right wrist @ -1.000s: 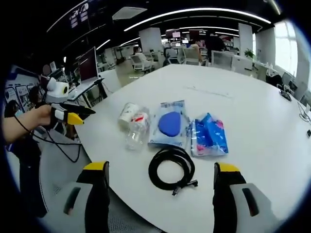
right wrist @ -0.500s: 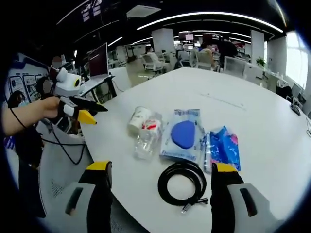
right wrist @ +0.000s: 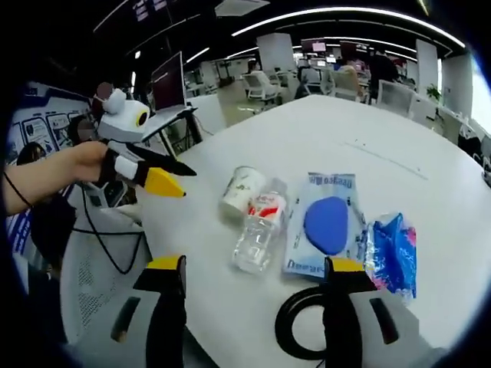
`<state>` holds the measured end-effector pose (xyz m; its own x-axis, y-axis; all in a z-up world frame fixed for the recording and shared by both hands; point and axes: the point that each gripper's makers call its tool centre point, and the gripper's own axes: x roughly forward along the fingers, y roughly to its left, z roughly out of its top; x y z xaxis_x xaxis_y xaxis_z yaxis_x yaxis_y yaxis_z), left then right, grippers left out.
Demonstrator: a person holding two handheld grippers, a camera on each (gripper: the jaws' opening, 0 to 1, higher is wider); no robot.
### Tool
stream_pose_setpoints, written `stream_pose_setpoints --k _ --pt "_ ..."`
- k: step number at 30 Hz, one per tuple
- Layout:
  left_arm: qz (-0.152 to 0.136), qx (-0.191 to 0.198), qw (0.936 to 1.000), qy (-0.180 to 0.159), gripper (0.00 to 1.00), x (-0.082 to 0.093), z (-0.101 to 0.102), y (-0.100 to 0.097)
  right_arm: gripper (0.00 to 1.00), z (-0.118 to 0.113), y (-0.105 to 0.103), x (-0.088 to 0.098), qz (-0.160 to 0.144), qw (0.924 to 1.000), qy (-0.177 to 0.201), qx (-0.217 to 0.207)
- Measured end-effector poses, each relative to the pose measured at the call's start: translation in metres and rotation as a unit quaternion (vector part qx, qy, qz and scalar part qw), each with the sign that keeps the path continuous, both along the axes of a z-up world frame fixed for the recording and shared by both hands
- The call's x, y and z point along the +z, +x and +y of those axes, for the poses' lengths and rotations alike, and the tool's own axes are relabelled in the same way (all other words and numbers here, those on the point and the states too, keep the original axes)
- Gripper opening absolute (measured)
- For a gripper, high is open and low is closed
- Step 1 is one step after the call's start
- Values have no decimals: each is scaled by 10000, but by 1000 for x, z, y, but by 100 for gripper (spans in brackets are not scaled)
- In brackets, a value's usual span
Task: Arrange the tabletop items into an orderly group along one side of the table until the central work area is clear of visible clutter.
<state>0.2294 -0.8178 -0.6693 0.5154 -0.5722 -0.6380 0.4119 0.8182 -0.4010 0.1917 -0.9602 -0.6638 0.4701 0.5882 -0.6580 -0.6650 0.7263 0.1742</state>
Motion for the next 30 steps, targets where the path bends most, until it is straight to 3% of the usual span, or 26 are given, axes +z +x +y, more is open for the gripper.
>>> stream_pose_setpoints --k 8,16,22,24,27,30 --pt "31 9 10000 35 80 1 0 20 69 22 15 -4 134 9998 -32 115" --pt "24 -247 9996 137 80 -3 -2 28 69 26 21 -7 158 9998 -108 53" --pt "-60 -394 9991 173 81 -7 -9 36 68 28 28 -21 239 9994 -234 44" --pt "-141 -407 9990 131 81 -5 -13 41 66 31 27 -31 461 9986 -266 -14" --pt "-303 -604 9970 371 80 -4 -16 47 64 42 26 -36 435 9985 -280 177" --pt "-194 -916 9937 615 80 -13 -15 52 64 49 27 -45 579 9975 -337 233"
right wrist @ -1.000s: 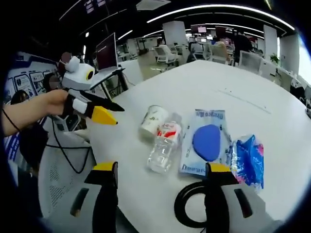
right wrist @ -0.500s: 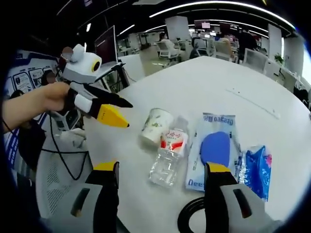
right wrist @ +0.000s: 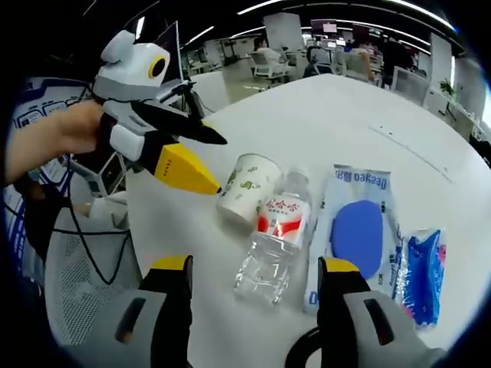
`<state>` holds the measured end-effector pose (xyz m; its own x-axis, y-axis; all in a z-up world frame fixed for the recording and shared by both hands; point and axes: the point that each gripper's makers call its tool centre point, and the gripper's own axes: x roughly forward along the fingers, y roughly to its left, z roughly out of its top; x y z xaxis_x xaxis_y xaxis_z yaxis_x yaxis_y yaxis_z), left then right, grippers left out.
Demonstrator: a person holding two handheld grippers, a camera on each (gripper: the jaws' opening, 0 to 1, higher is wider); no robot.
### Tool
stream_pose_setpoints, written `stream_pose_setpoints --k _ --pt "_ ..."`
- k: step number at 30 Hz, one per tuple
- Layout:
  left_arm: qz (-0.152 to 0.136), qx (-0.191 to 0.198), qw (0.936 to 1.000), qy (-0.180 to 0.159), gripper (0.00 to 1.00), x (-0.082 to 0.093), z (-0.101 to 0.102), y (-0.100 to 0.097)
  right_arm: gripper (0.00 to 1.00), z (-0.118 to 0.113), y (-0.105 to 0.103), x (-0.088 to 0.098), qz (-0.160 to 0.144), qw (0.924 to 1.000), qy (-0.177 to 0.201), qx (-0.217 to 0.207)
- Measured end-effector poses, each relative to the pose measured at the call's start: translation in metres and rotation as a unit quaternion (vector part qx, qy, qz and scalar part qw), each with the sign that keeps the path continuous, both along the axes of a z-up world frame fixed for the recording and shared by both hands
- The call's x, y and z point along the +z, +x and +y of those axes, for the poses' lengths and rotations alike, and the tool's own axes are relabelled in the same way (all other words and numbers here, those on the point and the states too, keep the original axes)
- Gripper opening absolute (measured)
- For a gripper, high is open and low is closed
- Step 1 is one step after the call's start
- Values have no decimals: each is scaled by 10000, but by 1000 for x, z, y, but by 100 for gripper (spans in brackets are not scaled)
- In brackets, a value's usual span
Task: Arrange the tabletop items into an orderly group along one side of the table until the central work area is clear of visible clutter.
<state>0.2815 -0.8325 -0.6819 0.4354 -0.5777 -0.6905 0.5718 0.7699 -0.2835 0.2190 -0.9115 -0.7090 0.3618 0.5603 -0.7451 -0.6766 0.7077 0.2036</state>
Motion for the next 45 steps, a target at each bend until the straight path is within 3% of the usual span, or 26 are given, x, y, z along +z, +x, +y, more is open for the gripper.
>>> stream_pose_setpoints --k 2,6,12,16,18,22,25,33,36,41,45 --pt "130 -91 9998 126 80 -6 2 1 63 2 0 -1 91 9999 86 -51" --pt "132 -232 9994 204 81 -9 0 6 64 -2 -1 4 92 9997 177 -137" --pt "95 -748 9961 449 79 -17 -8 8 63 -5 -3 1 195 9984 339 -413" --pt "45 -940 9949 351 79 -15 -15 12 63 -5 -9 1 232 9977 459 -450" --pt "-3 -1079 9931 469 76 -16 -13 16 62 -8 -11 1 222 9979 437 -415" --pt "113 -1253 9918 235 66 -16 -18 17 61 -16 -11 2 232 9973 460 -518" --pt "128 -1234 9918 296 63 -21 -17 25 61 -20 -11 3 221 9969 501 -570" --pt "235 -1272 9911 302 61 -27 -16 24 61 -27 -10 1 249 9961 524 -659" --pt "320 -1226 9916 255 52 -28 -14 25 60 -26 -10 2 265 9956 570 -695" --pt "405 -1222 9915 176 21 -28 -12 22 60 -25 -13 -2 318 9956 578 -660" --pt "345 -1183 9921 238 10 -28 -8 25 60 -27 -16 -4 357 9953 585 -685"
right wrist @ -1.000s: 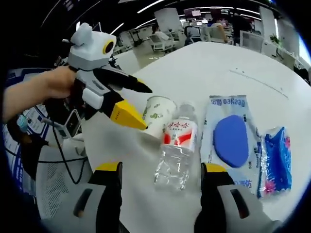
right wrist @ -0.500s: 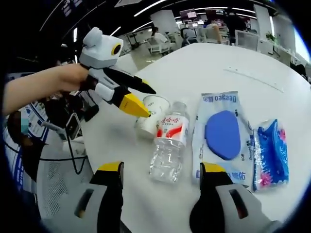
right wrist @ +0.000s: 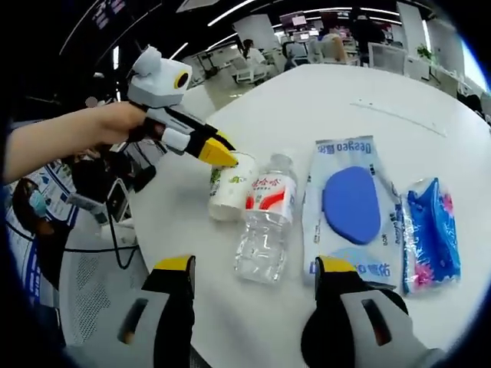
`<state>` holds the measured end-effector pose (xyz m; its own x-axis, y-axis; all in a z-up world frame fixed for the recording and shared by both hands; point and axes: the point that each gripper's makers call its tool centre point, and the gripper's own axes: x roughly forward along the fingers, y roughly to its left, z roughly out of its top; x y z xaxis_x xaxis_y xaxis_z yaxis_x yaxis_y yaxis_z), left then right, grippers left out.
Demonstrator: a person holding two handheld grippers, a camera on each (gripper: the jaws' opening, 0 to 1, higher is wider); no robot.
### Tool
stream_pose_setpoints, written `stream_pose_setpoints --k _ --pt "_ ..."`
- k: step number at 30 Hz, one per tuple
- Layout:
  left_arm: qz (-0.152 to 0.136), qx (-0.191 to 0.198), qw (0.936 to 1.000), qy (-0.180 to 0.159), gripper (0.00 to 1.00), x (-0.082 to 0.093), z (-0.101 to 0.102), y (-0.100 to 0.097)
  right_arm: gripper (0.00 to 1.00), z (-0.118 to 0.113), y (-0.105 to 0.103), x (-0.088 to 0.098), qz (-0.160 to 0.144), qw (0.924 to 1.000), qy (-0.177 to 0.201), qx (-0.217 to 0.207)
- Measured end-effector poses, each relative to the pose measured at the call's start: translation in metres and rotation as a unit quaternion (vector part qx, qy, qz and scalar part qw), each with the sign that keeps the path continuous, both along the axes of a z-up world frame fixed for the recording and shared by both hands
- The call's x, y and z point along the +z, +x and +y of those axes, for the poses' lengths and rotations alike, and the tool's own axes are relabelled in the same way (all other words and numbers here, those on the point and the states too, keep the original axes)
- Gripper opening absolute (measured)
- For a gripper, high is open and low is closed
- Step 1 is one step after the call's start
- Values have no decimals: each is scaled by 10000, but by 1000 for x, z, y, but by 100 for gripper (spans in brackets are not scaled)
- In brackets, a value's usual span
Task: Arrange the tabletop items into an orderly group along one side of the table until the central work area is clear of visible clutter.
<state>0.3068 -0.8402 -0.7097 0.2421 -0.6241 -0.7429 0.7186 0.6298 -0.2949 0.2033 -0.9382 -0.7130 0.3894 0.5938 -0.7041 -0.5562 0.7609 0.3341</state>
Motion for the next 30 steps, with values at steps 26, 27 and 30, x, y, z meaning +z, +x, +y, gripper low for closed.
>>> stream_pose_setpoints --k 26,27,30 --pt "-2056 -645 9745 634 1 48 0 -8 61 18 2 18 -361 9983 449 -28" --pt "-2174 -710 9714 638 1 53 -2 -10 61 20 2 18 -374 9982 464 -24" --pt "-2762 -929 9540 702 1 72 -11 -17 61 25 1 20 -359 9979 543 -22"
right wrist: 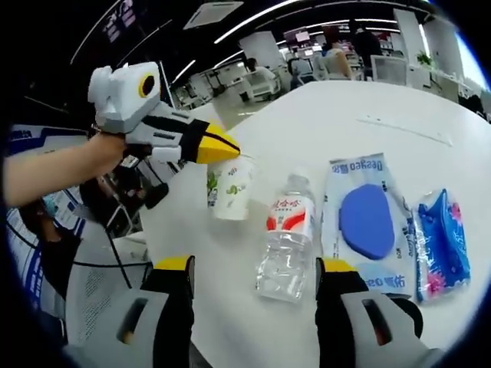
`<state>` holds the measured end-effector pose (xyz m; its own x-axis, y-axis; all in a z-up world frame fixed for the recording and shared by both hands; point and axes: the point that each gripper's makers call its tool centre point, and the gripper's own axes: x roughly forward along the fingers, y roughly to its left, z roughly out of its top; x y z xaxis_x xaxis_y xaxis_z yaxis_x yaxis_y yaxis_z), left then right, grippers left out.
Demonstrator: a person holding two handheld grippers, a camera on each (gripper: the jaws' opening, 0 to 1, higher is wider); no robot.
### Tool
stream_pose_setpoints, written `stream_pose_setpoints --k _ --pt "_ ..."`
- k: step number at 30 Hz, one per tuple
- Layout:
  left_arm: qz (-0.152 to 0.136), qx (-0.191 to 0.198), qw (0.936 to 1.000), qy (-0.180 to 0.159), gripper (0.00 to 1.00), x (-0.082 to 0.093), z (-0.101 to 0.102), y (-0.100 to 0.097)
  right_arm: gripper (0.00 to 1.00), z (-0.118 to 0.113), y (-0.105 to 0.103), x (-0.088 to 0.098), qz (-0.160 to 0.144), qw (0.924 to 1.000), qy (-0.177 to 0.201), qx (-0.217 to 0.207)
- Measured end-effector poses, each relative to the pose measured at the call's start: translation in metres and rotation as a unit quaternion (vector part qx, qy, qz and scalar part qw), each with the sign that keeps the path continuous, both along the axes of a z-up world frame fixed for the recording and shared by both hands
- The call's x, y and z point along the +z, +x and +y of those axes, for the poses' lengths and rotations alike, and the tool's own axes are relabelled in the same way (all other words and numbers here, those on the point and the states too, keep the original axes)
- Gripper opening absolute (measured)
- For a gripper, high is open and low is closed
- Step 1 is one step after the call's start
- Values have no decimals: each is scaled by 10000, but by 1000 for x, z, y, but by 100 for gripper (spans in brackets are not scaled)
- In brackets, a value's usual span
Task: Arrange the tabletop items into an orderly group along one side of the table until the central work area is clear of visible clutter.
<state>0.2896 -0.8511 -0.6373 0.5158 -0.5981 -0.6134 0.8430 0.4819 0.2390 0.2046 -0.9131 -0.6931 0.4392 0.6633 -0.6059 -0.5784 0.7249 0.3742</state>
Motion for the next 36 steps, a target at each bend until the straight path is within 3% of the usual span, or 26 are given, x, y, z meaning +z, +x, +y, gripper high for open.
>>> stream_pose_setpoints --k 2,4,8,13,18,22,30,33,36 --pt "-382 -136 9992 64 1 12 -5 -3 61 3 -1 2 -22 10000 45 8" --pt "-826 -515 9949 249 1 24 -15 -15 62 8 -1 6 -67 9999 112 26" --pt "-1179 -812 9895 187 1 41 -31 -34 62 15 2 11 -175 9996 224 84" --pt "-1540 -1194 9807 -145 1 70 -54 -55 64 23 6 23 -403 9980 456 160" --pt "-1510 -1461 9764 -510 1 84 -70 -72 64 26 14 40 -668 9949 741 141" --pt "-1460 -1598 9749 -528 1 81 -72 -78 63 28 19 52 -810 9919 963 185" --pt "-1196 -1629 9749 -931 1 85 -77 -87 41 36 13 57 -764 9906 1056 415" --pt "-1081 -1588 9763 -1000 1 84 -75 -89 40 37 10 57 -955 9895 959 502" --pt "-722 -1447 9778 -1333 1 84 -74 -93 38 36 9 58 -1317 9861 786 640"
